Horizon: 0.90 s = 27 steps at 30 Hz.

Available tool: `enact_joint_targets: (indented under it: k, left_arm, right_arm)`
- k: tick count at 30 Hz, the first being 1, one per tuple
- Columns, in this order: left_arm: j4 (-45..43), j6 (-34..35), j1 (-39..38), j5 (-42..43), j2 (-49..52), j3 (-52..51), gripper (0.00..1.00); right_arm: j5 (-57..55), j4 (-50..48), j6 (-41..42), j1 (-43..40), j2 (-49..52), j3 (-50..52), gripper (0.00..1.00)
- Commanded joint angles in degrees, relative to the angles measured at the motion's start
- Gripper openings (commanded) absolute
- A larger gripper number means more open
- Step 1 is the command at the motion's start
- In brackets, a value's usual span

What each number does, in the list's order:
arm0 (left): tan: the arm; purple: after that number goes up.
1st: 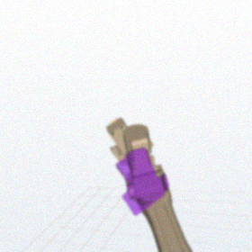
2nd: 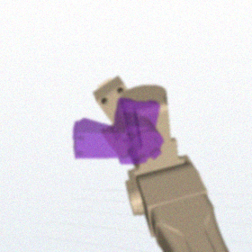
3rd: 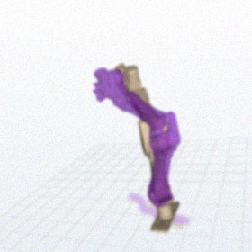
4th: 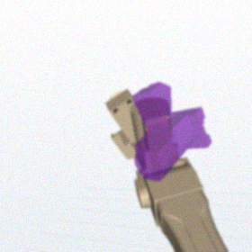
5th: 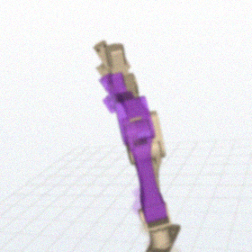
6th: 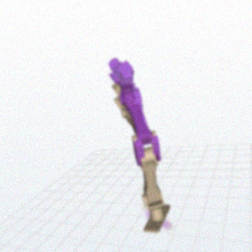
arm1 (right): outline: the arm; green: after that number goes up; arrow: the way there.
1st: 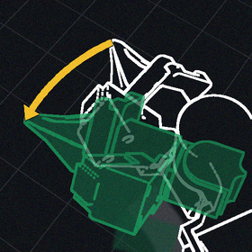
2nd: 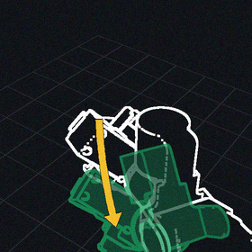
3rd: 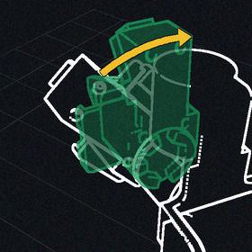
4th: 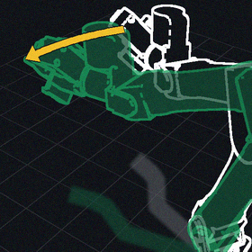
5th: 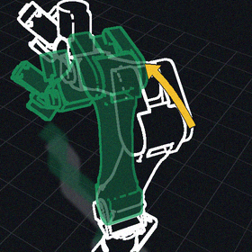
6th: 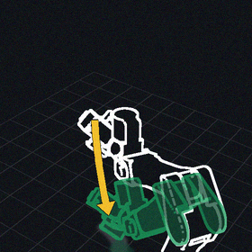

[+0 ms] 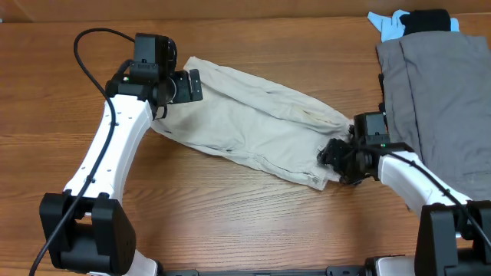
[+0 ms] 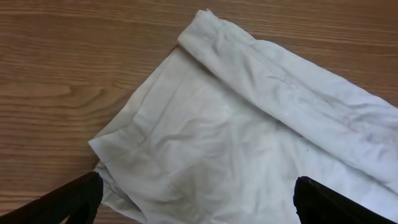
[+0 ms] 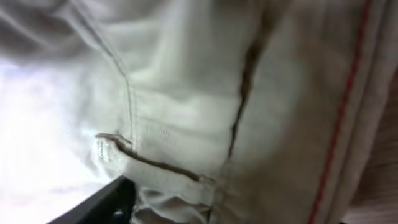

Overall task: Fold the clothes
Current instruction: 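Grasp the right end of the folded shorts with the right gripper and lift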

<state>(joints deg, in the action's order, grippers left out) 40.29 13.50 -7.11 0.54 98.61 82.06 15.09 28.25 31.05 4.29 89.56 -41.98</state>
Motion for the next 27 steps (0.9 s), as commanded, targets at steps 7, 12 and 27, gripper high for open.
enact_joint_targets:
  k: [7, 12, 27]
  left_arm:
    - [-0.11, 2.1, 0.15, -3.74, 1.79, 0.57, 1.0]
    - [-0.09, 4.83, 0.2, -3.69, 1.79, 0.57, 1.0]
    - [1.44, 5.46, 0.46, -3.52, 1.79, 0.57, 1.0]
  right_arm:
    - [0.46, -2.91, -2.38, -2.64, 0.98, 1.33, 0.37]
    - [1.84, 6.54, -11.17, -8.26, 0.98, -9.03, 0.28]
    - [8.04, 31.21, -25.86, -0.52, 0.98, -44.46, 0.14]
